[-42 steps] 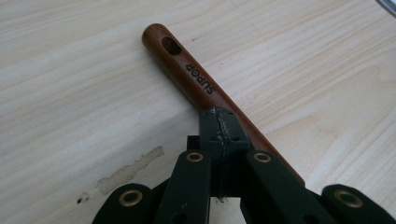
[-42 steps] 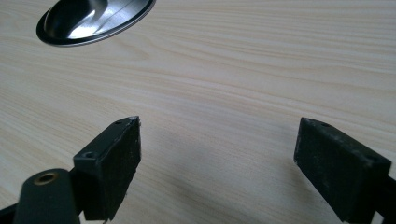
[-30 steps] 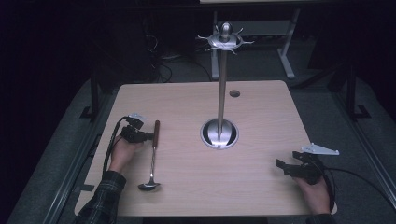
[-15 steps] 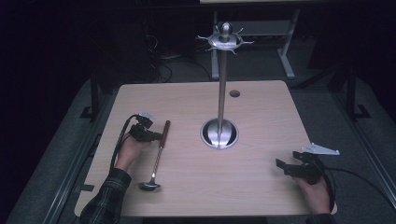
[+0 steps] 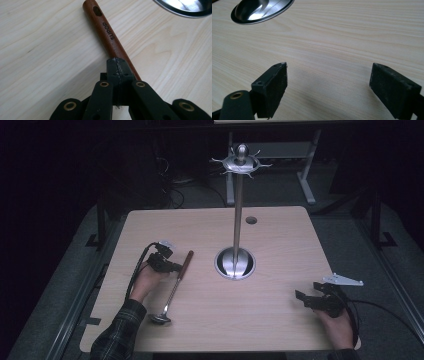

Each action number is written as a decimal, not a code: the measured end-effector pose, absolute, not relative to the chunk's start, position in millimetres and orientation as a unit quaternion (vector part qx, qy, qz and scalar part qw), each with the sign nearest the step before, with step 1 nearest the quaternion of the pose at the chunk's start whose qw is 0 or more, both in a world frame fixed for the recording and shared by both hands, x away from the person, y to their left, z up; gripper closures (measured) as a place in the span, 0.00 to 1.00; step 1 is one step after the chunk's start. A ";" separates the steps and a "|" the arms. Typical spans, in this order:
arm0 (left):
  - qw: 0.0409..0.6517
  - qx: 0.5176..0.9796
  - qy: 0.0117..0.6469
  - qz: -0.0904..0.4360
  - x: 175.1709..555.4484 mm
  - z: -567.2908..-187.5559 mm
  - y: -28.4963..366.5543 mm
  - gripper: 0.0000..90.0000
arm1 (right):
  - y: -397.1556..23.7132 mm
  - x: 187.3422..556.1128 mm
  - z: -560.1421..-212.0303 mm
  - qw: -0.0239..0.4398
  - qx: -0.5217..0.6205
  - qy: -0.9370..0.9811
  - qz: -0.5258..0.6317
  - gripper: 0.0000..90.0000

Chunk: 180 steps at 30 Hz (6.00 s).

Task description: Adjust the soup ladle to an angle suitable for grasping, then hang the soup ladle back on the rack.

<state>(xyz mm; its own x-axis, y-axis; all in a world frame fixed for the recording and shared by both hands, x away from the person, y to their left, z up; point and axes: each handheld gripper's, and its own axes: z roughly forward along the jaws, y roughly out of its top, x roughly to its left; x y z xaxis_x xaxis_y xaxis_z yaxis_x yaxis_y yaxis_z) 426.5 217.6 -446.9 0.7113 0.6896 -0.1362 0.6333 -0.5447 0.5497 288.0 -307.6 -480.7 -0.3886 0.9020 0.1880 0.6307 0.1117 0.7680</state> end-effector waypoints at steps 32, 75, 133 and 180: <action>0.275 0.900 0.339 0.017 419.5 -442.7 168.2 1.00 | -307.9 288.3 -480.7 0.165 0.527 0.727 0.408 0.16; 0.188 0.910 0.370 0.026 401.4 -435.4 141.2 0.61 | -307.5 288.4 -480.7 0.166 0.528 0.727 0.407 0.16; 0.260 0.890 0.373 0.024 392.1 -407.5 171.4 0.83 | -307.8 288.6 -480.8 0.166 0.528 0.727 0.406 0.16; 0.508 0.805 0.286 0.110 355.5 -310.0 209.4 0.83 | -308.5 288.7 -481.0 0.166 0.528 0.726 0.408 0.16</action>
<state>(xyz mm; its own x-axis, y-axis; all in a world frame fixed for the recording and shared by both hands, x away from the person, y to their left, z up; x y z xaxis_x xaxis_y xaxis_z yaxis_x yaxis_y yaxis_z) 355.5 209.4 -310.0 0.8125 0.5721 -0.1123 0.3478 -0.3211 0.8809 288.7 -308.5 -481.0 -0.3866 0.9022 0.1913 0.6315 0.1078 0.7678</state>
